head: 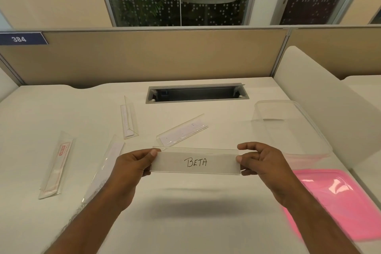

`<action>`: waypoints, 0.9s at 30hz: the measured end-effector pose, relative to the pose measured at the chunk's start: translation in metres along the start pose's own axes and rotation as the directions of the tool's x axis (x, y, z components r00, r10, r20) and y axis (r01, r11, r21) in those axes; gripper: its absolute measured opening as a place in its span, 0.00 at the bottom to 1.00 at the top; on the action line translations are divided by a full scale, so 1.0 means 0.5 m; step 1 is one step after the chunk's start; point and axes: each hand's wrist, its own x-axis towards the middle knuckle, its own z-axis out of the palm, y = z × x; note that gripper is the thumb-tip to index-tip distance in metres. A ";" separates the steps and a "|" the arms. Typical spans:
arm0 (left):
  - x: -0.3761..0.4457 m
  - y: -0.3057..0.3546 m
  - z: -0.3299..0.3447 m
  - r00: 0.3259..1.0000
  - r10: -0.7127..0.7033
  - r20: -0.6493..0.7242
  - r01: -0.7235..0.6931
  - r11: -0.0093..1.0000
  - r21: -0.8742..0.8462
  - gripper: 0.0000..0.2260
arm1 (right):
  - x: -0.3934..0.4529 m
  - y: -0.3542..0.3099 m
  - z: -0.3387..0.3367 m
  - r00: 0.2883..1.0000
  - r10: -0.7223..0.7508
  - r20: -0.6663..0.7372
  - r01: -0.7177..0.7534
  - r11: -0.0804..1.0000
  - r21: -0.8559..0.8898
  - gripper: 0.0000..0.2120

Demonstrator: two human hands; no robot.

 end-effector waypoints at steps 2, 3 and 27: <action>0.007 -0.001 0.016 1.000 0.015 -0.008 -0.015 1.000 0.010 0.06 | 0.009 -0.005 -0.017 0.998 -0.039 -0.042 0.033 0.989 -0.144 0.12; 0.011 -0.001 0.024 1.000 0.026 -0.013 -0.026 1.000 0.015 0.06 | 0.015 -0.010 -0.026 0.994 -0.078 -0.073 0.059 0.971 -0.230 0.12; 0.061 -0.002 0.185 0.967 0.148 0.208 -0.162 0.986 0.049 0.08 | 0.085 -0.055 -0.093 0.858 0.208 0.470 0.057 0.871 -0.489 0.24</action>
